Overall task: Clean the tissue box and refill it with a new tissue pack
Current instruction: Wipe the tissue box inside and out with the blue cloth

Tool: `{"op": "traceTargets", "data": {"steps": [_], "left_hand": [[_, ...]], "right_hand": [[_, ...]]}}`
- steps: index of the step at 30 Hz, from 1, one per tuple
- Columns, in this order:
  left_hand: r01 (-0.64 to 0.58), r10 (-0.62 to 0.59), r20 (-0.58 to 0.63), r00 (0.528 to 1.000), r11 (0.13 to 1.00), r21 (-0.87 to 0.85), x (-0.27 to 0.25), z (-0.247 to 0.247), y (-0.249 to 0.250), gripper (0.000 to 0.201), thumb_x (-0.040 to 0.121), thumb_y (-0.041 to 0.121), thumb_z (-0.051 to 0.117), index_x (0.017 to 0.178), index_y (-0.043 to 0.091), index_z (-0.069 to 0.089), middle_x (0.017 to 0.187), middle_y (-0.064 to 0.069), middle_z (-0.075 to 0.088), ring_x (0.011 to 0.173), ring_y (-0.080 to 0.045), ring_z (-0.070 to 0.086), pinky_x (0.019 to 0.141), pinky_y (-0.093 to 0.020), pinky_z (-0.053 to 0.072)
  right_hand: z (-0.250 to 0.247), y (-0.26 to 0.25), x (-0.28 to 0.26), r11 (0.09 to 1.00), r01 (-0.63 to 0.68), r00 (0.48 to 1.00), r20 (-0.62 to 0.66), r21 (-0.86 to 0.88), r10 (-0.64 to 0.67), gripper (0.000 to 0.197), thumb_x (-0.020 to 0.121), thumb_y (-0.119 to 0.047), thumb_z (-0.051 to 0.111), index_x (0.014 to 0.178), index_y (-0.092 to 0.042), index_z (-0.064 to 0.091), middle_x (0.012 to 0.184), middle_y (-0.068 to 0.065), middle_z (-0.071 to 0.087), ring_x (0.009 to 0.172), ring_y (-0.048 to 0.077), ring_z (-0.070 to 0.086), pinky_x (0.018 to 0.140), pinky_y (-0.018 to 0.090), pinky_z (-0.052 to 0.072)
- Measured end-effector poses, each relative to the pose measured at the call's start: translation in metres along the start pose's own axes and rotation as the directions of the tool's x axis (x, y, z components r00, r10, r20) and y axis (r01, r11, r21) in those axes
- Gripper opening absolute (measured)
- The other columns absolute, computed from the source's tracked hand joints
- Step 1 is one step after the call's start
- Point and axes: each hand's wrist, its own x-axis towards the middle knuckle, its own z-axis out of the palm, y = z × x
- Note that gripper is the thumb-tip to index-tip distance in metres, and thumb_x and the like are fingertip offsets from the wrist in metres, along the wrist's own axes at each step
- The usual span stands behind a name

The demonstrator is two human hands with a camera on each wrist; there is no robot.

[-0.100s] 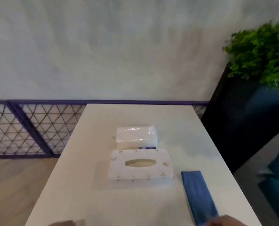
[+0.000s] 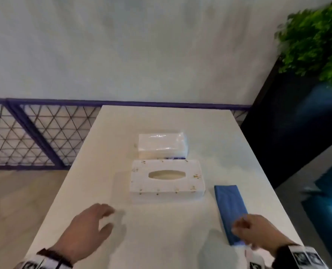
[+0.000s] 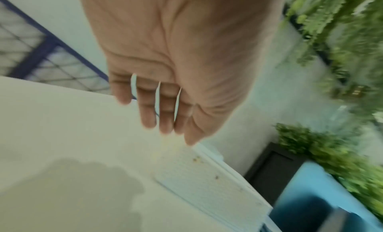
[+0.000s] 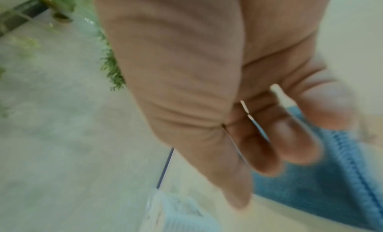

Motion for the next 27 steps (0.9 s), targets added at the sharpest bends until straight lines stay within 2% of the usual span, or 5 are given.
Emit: {"op": "traceTargets", "data": {"steps": [6,14,18,23,27], "left_hand": [[-0.128,0.148,-0.059,0.987,0.956,0.264,0.048,0.013,0.080,0.076,0.079,0.042,0.059,0.146,0.033,0.025,0.151,0.008,0.024,0.136,-0.018,0.030,0.104,-0.043,0.023],[-0.026,0.025,0.008,1.000,0.896,0.442,0.086,0.036,0.099,0.082,0.078,0.028,0.057,0.148,0.028,0.015,0.159,-0.008,0.006,0.145,-0.026,0.011,0.111,-0.056,0.011],[-0.027,0.030,0.000,1.000,0.894,0.447,0.088,0.037,0.102,0.071,0.081,0.025,0.053,0.145,0.029,0.022,0.157,-0.008,0.015,0.143,-0.026,0.018,0.109,-0.055,0.011],[-0.047,0.047,0.011,0.999,0.889,0.456,0.092,0.032,0.098,0.067,0.084,0.017,0.049,0.145,0.033,0.025,0.159,-0.005,0.019,0.142,-0.023,0.025,0.108,-0.055,0.012],[-0.046,0.059,-0.017,0.998,0.905,0.424,0.099,0.020,0.089,0.071,0.082,0.019,0.050,0.146,0.032,0.022,0.147,0.005,0.042,0.130,-0.017,0.043,0.105,-0.050,0.019]], "right_hand": [[0.011,-0.023,0.039,0.981,-0.067,0.961,-0.277,-0.185,0.013,0.056,0.079,-0.017,0.066,0.133,-0.016,0.051,0.131,0.011,0.057,0.121,0.029,0.055,0.099,0.031,0.045],[0.034,-0.029,0.044,0.851,-0.160,0.987,-0.098,-0.500,0.128,0.076,0.093,-0.013,0.043,0.152,-0.026,-0.003,0.161,0.003,-0.012,0.150,0.023,0.001,0.121,0.039,0.011],[0.036,-0.021,0.038,0.853,-0.109,0.987,-0.157,-0.510,0.032,0.059,0.095,-0.015,0.044,0.150,-0.020,0.024,0.161,0.001,0.011,0.146,0.028,0.017,0.115,0.037,0.027],[0.016,-0.034,0.032,0.934,-0.089,0.963,-0.269,-0.345,-0.007,0.022,0.090,-0.017,0.054,0.109,-0.021,0.065,0.115,0.008,0.066,0.104,0.027,0.061,0.084,0.030,0.051],[-0.016,-0.089,0.022,0.964,0.136,0.851,-0.471,-0.226,-0.231,0.050,0.085,-0.008,0.046,0.128,-0.032,0.055,0.122,0.002,0.056,0.116,0.028,0.043,0.085,0.035,0.050]]}}
